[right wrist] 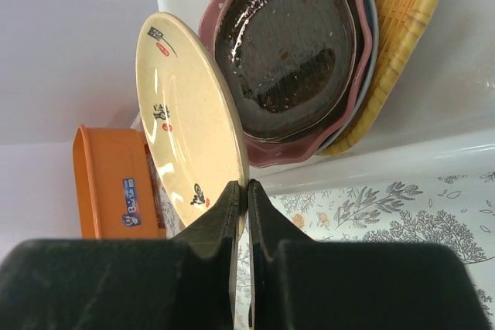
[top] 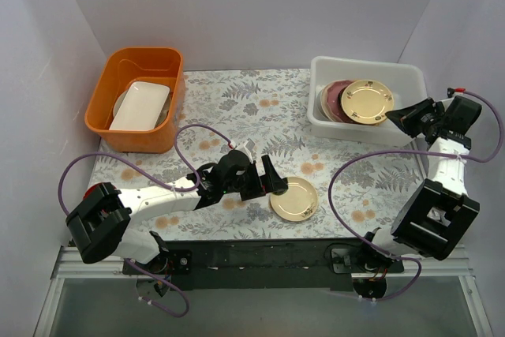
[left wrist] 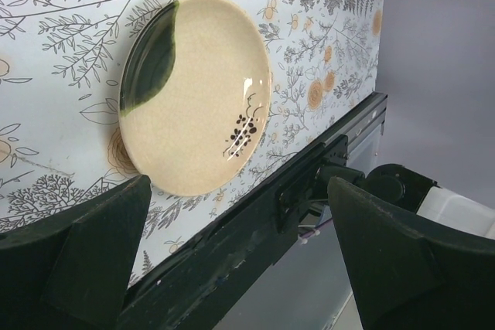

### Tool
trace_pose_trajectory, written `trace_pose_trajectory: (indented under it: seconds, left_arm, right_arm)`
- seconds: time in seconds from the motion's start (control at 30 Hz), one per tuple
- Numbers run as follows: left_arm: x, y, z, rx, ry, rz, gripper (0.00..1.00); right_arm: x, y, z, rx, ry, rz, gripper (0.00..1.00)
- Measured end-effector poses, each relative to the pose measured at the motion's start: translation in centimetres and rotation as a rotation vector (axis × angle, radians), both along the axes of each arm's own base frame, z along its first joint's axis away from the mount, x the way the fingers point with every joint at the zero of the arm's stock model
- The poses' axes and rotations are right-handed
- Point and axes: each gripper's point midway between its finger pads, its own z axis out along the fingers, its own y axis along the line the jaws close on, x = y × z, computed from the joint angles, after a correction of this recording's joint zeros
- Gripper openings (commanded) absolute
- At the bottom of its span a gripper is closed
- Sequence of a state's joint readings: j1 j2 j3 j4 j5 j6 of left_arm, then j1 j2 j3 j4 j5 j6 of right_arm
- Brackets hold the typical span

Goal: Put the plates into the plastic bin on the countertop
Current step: Place the plate in the plastic bin.

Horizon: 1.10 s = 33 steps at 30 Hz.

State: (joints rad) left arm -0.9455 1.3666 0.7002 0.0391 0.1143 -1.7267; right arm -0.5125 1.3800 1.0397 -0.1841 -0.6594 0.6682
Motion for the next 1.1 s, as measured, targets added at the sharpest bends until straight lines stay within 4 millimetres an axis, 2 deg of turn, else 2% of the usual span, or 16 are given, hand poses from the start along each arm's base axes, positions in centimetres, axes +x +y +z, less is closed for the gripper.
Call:
trace_pose_trajectory:
  seconds: [0.33,0.83,1.1]
  left_arm:
    - [0.0,-0.4,0.2,-0.019,0.001,-0.007,0.98]
    - [0.1,-0.6,-2.7,0.05,0.044,-0.014,0.98]
    - [0.0,-0.7,-3.2,0.062,0.052,-0.025,0.98]
  right_arm:
    - [0.8,-0.6,-1.9,0.044,0.041,-0.021,0.01]
    - [3.0,-1.6,-5.3,0.085,0.096,-0.038,0.01]
    - [4.4,-1.4,-5.8,0.075,0.109,-0.03,0.01]
